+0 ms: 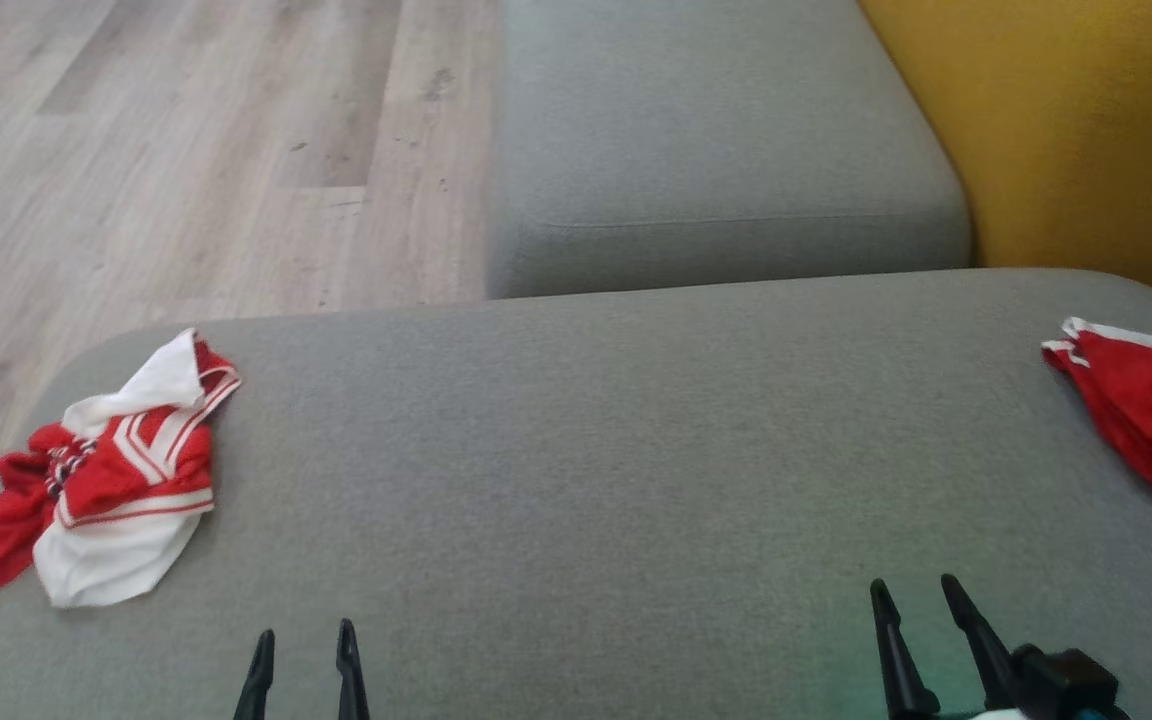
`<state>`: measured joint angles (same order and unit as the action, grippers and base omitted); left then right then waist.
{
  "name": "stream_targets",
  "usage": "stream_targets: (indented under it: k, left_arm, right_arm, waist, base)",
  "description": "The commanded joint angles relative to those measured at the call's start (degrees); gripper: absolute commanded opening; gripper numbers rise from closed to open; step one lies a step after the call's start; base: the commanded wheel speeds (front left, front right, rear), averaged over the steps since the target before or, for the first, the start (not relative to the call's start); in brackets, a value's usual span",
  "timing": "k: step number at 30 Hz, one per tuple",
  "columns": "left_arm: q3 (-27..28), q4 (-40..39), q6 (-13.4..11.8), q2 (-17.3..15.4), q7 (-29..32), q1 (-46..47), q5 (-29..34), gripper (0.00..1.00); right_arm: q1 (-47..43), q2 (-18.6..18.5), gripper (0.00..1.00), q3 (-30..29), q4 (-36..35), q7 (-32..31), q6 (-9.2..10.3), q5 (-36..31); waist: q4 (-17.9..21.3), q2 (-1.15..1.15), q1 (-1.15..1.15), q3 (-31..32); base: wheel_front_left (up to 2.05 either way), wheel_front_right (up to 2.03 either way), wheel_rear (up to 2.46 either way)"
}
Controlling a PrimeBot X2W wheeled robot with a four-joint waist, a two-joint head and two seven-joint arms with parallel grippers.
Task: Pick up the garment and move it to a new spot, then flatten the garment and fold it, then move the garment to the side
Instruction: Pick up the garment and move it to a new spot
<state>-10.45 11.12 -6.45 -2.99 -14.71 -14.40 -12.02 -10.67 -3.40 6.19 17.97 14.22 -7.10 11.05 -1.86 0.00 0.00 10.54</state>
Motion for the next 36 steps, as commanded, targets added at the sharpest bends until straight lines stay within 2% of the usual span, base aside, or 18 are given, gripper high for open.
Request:
stream_targets:
  k: [1, 5, 11, 12, 19, 24, 28, 32, 36]
  left_arm:
    - [2.4, -1.5, 0.3, 0.1, -0.3, 2.6, 0.8, 1.00]
    - [2.7, -1.6, 0.5, 0.1, -0.3, 3.4, 1.6, 1.00]
    - [4.0, -1.9, 0.8, 0.1, -0.3, 3.8, 2.7, 1.00]
    - [4.0, -1.9, 0.8, 0.1, -0.3, 3.8, 2.7, 1.00]
    - [6.6, -2.9, 0.7, 0.1, -0.3, 3.9, 3.1, 1.00]
    - [9.4, -4.1, 0.3, 0.1, -0.3, 5.9, 4.6, 1.00]
    - [11.7, -5.8, 0.7, 0.1, -0.3, 11.0, 5.4, 1.00]
    - [13.1, -5.6, 3.7, -0.5, -0.3, 21.8, 5.6, 1.00]
    - [12.2, 2.9, 7.4, -3.1, -0.3, 36.1, 6.3, 1.00]
  right_arm:
    - [1.8, 0.0, 1.00, 0.9, -2.0, 0.8, -0.39, -0.3]
    - [1.6, 0.2, 1.00, 0.9, -2.2, 0.8, -0.39, -0.1]
    - [2.6, 0.4, 1.00, 1.6, -2.6, 0.8, -0.39, 0.3]
    - [2.6, 0.4, 1.00, 1.6, -2.6, 0.8, -0.39, 0.3]
    - [4.4, 0.5, 1.00, 3.2, -2.6, 0.8, -0.39, 0.7]
    - [5.6, 0.5, 1.00, 3.6, -2.4, 0.8, -0.39, 0.3]
    - [5.9, -1.1, 1.00, 3.4, -2.7, 0.8, -0.39, -1.3]
    - [8.8, -5.9, 1.00, 4.6, -4.7, 0.8, -0.39, -2.3]
    - [12.4, -11.6, 1.00, 4.9, -6.9, 0.8, -0.39, -2.6]
  waist:
    - [-1.2, 0.00, 0.00, -0.1]
    - [-5.1, 0.00, 0.00, -0.8]
    - [-13.7, 0.00, 0.00, -2.7]
    - [-13.7, 0.00, 0.00, -2.7]
    - [-23.0, 0.00, 0.00, -5.3]
    - [-25.3, 0.00, 0.00, -7.8]
    - [-24.8, 0.00, 0.00, -11.7]
    - [-22.7, 0.00, 0.00, -20.7]
    - [-20.7, 0.00, 0.00, -28.7]
  base:
    - [0.00, 0.00, 0.00]
    - [0.00, 0.00, 0.00]
    - [0.00, 0.00, 0.00]
    - [0.00, 0.00, 0.00]
    - [0.00, 0.00, 0.00]
    - [0.00, 0.00, 0.00]
    - [0.00, 0.00, 0.00]
    - [0.00, 0.00, 0.00]
    - [0.00, 0.00, 0.00]
